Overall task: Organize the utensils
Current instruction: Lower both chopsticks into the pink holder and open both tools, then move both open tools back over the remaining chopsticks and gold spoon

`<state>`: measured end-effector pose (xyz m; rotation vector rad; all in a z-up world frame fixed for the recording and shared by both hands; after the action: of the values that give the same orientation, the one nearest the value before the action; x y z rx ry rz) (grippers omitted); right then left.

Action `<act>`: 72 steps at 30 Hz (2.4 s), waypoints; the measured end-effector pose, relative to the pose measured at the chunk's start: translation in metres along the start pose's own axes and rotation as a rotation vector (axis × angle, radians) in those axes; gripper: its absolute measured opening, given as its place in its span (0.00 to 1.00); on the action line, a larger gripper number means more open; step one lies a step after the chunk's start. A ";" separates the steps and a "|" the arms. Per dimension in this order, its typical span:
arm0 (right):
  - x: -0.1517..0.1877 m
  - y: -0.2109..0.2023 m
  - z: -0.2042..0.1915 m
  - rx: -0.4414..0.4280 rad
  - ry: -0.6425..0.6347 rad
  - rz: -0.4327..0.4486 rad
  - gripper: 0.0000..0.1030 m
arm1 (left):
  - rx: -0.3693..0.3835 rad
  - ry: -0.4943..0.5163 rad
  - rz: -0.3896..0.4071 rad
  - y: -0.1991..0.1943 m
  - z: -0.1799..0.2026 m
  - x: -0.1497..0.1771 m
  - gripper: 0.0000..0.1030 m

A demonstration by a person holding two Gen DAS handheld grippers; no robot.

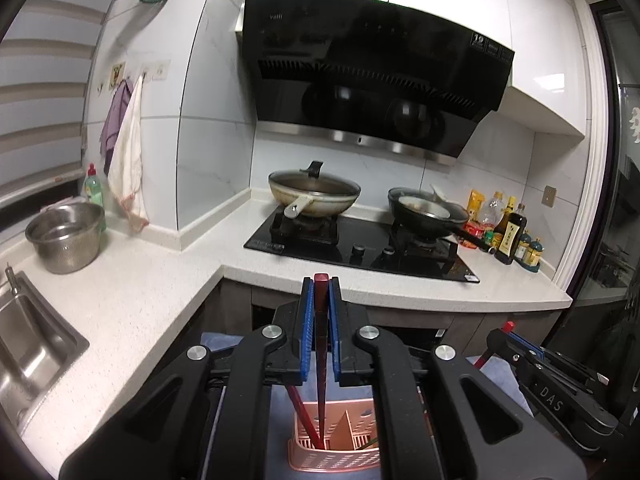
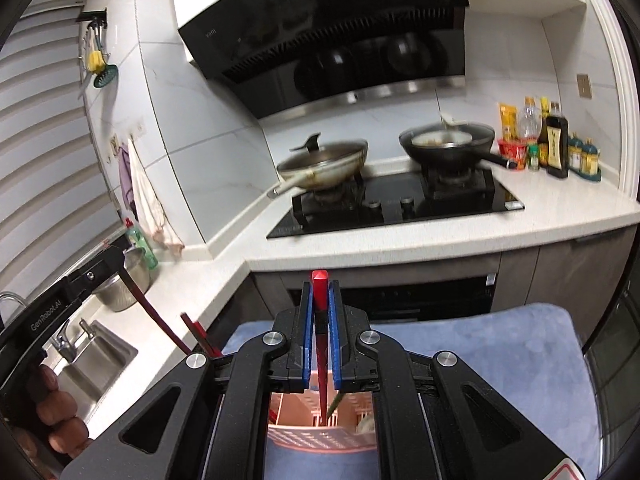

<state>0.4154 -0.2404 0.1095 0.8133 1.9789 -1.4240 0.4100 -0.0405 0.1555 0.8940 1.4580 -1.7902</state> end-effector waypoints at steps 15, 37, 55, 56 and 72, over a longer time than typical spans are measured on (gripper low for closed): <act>0.011 0.008 0.005 0.013 0.015 -0.034 0.15 | -0.004 -0.022 -0.060 0.015 -0.006 0.018 0.27; 0.122 -0.074 -0.010 0.029 -0.041 -0.106 0.28 | -0.039 0.076 -0.136 -0.060 0.008 0.094 0.34; 0.314 -0.109 -0.028 0.143 -0.092 -0.328 0.28 | -0.097 0.041 -0.388 -0.110 -0.024 0.257 0.41; 0.321 -0.109 -0.027 0.140 -0.084 -0.341 0.28 | -0.107 0.042 -0.399 -0.111 -0.025 0.265 0.41; 0.391 -0.099 -0.032 0.136 -0.068 -0.454 0.28 | -0.134 0.023 -0.571 -0.120 -0.038 0.352 0.41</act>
<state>0.0815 -0.1758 -0.1103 0.3719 2.1171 -1.8297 0.1200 -0.0065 -0.0781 0.4516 1.9614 -2.0427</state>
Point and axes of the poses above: each gripper's, at about its wrist camera, not at the fingertips, and y roughly the way its jaws point, z to its right, x to its underside, the point moved 2 cm from there along y, roughly the way its jaws point, and after that the axes turned 13 degrees about -z, right-handed, at the moved point
